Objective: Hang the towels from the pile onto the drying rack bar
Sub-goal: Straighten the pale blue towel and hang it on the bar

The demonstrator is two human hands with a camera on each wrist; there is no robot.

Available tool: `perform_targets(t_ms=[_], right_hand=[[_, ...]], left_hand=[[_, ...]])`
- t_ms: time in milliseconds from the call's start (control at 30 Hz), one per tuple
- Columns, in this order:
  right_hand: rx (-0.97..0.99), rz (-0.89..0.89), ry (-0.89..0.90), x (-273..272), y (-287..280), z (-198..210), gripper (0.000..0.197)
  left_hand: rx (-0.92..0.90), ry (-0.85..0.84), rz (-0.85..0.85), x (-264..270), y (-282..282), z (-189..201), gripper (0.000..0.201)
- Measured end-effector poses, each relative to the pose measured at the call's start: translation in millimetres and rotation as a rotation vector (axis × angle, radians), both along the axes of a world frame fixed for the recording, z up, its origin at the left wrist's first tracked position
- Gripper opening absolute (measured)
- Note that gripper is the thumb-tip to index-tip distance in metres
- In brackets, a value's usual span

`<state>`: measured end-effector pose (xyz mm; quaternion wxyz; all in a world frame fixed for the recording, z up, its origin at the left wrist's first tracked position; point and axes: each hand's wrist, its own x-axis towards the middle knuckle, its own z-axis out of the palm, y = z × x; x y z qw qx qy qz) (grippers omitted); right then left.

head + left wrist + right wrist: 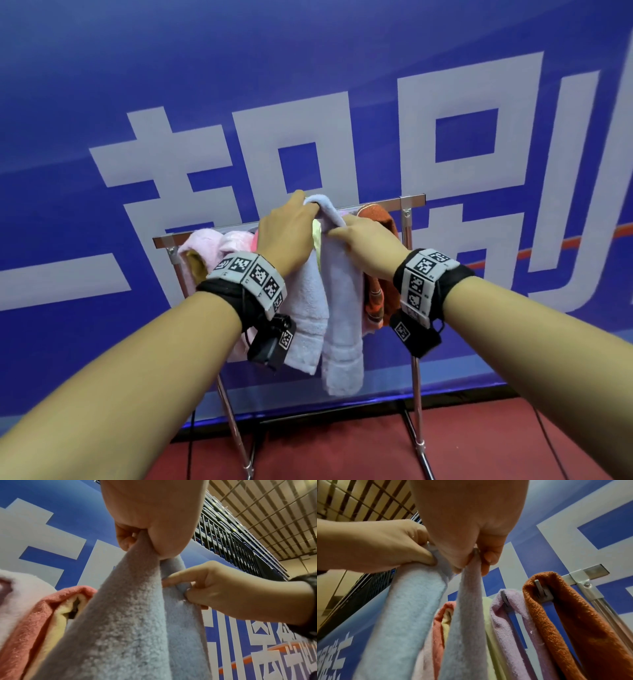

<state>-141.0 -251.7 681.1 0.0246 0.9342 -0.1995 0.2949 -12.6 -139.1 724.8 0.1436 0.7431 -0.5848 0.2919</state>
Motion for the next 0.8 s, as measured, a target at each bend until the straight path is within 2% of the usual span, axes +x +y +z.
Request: perform_targets(t_ms=[67, 167, 333, 600, 700, 800], right_hand=[[-0.082, -0.105, 0.026, 3.3, -1.0, 7.5, 0.023], [-0.147, -0.245, -0.061, 7.7, -4.2, 17.5, 0.026], [-0.038, -0.221, -0.104, 29.9, -19.4, 26.4, 0.025], [0.126, -0.152, -0.099, 75.3, -39.4, 22.9, 0.017], [0.191, -0.12, -0.14, 88.8, -44.4, 20.0, 0.018], [0.273, -0.104, -0.197, 97.9, -49.2, 18.9, 0.02]], left_hand=[[-0.003, -0.003, -0.007, 5.6, -4.8, -3.1, 0.037], [0.005, -0.04, 0.05, 17.9, -12.6, -5.3, 0.033], [0.002, -0.074, 0.155, 40.7, -24.8, -10.1, 0.019], [-0.008, 0.083, 0.116, 62.3, -52.7, -23.5, 0.031], [-0.04, 0.198, 0.018, 69.6, -66.7, -26.5, 0.038], [-0.095, 0.378, -0.102, 71.5, -83.1, -28.2, 0.037]])
